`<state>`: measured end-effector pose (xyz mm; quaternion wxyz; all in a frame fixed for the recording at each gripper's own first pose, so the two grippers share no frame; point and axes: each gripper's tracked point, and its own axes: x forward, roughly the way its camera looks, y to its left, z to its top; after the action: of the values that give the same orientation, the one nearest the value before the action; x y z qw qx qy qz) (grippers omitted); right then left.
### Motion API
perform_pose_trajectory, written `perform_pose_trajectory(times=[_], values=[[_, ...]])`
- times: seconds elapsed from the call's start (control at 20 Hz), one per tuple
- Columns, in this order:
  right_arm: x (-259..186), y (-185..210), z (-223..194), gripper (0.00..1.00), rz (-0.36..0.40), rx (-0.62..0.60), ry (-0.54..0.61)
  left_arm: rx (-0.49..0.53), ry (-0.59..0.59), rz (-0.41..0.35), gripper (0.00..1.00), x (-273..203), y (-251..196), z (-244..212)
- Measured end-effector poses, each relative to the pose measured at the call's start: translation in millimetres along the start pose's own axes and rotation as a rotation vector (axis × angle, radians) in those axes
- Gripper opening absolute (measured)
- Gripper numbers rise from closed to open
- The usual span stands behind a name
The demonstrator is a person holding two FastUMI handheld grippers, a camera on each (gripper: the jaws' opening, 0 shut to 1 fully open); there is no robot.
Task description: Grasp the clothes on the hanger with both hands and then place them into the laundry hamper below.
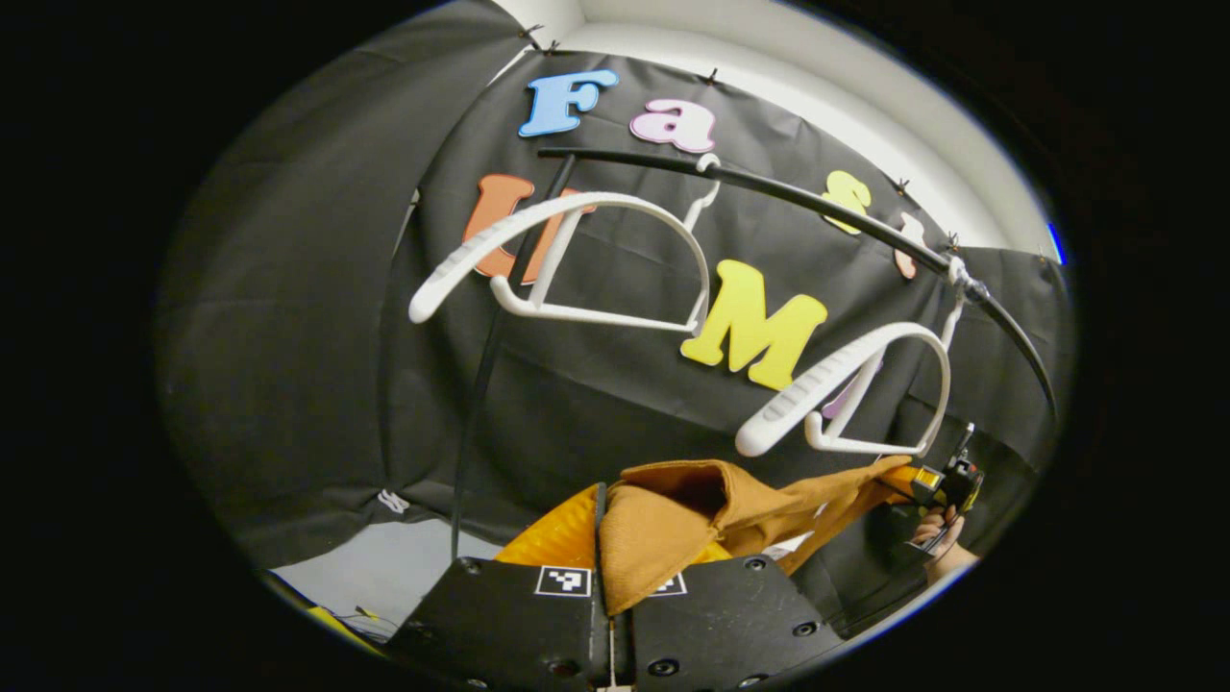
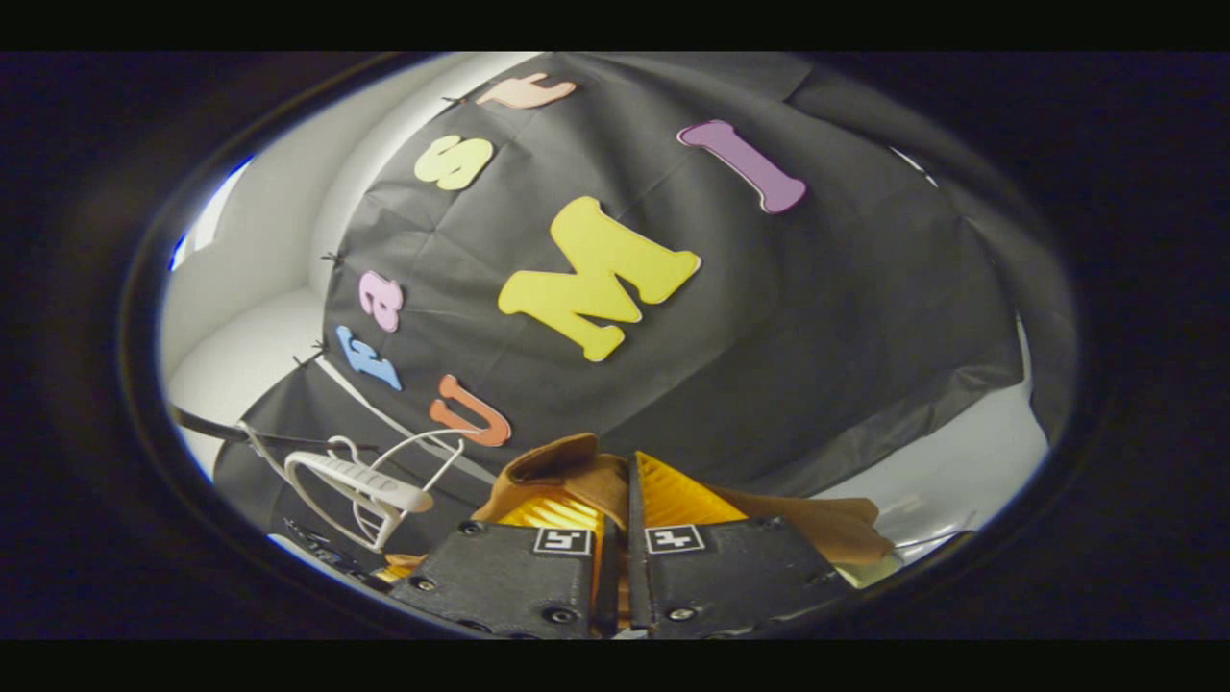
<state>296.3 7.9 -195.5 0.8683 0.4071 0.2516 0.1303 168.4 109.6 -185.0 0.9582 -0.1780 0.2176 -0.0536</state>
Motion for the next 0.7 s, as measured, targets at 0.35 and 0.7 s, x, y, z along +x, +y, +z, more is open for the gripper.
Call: perform_pose_trajectory(times=[0.35, 0.7], values=[[-25, -31, -43, 0.05, -0.06, -0.042, 0.059, -0.023, 0.036, 0.03, 0.05, -17, 1, -47], [-54, 2, -93, 0.07, 0.005, -0.106, 0.134, 0.078, 0.037, 0.039, 0.05, -45, -17, -64]])
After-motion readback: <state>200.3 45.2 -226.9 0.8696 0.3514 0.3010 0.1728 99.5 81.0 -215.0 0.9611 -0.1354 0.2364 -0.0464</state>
